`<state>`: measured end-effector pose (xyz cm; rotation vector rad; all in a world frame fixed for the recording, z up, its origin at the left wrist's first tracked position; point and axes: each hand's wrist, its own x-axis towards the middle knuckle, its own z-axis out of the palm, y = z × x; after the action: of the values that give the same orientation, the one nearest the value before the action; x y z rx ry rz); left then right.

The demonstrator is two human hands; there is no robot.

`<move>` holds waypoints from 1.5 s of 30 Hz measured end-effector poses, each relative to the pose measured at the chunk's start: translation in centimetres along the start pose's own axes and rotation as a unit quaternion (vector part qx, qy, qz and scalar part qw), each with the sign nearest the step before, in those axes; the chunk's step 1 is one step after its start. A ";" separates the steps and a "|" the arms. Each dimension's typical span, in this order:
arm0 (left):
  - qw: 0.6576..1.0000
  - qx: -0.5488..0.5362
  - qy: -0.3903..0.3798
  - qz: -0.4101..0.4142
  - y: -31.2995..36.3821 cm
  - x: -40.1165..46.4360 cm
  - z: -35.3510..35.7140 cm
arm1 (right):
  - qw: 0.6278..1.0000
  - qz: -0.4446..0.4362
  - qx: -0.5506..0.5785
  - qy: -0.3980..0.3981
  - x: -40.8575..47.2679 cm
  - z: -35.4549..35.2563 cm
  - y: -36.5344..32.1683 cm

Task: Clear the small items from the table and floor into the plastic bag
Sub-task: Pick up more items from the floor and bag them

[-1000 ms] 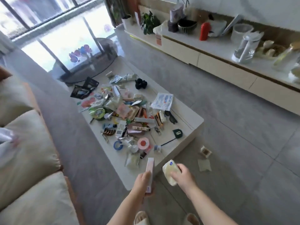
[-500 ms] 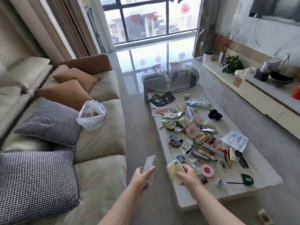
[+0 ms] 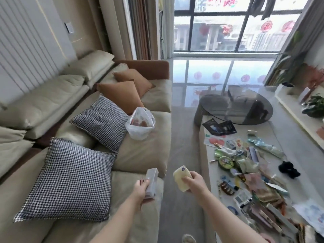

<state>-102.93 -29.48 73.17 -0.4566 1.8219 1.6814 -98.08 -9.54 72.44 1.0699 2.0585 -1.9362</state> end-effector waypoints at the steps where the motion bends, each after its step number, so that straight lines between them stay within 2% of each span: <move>1: 1.000 -0.008 0.009 0.002 0.8 1.0 0.0 | 1.000 0.000 0.000 -0.009 1.4 0.4 -0.8; 6: 0.997 -0.040 0.059 0.013 5.3 7.2 0.8 | 0.999 -0.007 -0.015 -0.042 8.8 1.6 -5.1; 11: 0.993 -0.069 0.100 -0.012 10.0 12.8 2.4 | 0.997 -0.025 -0.041 -0.067 16.3 2.0 -10.2; 16: 0.983 -0.118 0.129 -0.054 14.1 17.6 3.0 | 0.999 -0.007 -0.020 -0.043 22.7 2.4 -14.5; 20: 0.981 -0.121 0.144 -0.053 17.6 22.2 2.5 | 0.999 0.025 -0.024 -0.022 28.3 4.3 -16.9; 29: 0.986 -0.147 0.077 -0.005 24.6 32.3 0.0 | 0.999 0.028 -0.009 -0.036 37.9 10.1 -23.5; 33: 0.985 -0.155 0.079 -0.015 27.0 36.3 -1.0 | 0.999 0.035 -0.007 -0.013 42.1 13.0 -25.9; 40: 0.979 -0.156 0.101 -0.079 28.9 44.7 -2.0 | 0.988 0.051 -0.147 -0.009 51.3 18.7 -28.8; 45: 0.968 -0.172 0.123 -0.135 29.9 51.3 -1.9 | 0.974 0.072 -0.202 -0.066 57.6 22.6 -29.9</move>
<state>-160.69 -19.58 63.40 -1.0533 1.5415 1.8114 -165.89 -4.89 62.48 0.9362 2.1091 -1.3954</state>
